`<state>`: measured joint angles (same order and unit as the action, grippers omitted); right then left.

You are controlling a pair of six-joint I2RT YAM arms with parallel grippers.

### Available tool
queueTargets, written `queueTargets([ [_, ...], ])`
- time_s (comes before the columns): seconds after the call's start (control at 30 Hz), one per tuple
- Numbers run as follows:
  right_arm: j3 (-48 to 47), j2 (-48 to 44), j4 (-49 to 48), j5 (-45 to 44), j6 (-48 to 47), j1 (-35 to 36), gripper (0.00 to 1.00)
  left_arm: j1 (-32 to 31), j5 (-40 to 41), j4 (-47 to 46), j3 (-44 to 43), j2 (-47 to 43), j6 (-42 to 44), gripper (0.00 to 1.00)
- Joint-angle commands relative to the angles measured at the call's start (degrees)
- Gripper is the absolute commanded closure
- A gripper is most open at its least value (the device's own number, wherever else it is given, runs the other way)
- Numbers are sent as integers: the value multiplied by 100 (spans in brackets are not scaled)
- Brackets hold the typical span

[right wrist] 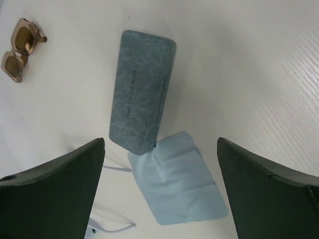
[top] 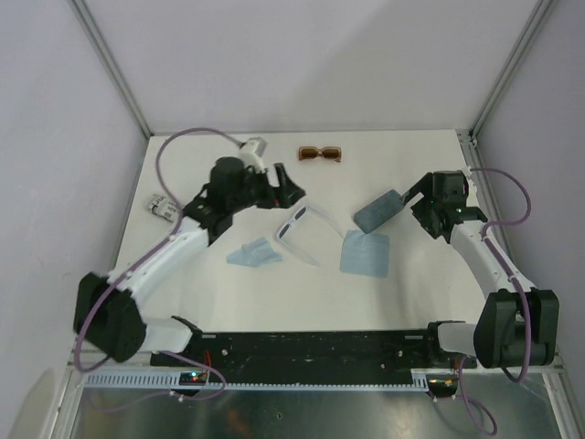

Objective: Organize the sunglasses
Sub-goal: Pick up the sunglasses case from the center of the board.

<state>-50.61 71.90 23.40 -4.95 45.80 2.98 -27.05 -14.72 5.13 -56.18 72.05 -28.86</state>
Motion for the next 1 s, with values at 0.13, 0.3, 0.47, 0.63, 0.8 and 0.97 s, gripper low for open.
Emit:
queueTargets([
  [0.13,-597,-86,150,-399,86,-213,1,-1006,318,-394,-1947,2237,1030,0],
  [0.3,-596,-377,472,-435,-184,-419,1,-1347,61,-390,-3262,3552,1579,0],
  [0.47,-505,-623,754,-525,-365,-423,1,-1510,-181,-387,-4354,4684,1786,0],
  [0.63,-429,-887,798,-540,-517,-434,1,-1590,-260,-345,-5192,5569,1886,0],
  [0.8,-416,-1041,794,-415,-619,-450,1,-1751,28,-62,-5833,6239,2175,0],
  [0.97,-307,-1179,710,-252,-652,-467,1,-2058,632,262,-6047,6557,2687,1],
])
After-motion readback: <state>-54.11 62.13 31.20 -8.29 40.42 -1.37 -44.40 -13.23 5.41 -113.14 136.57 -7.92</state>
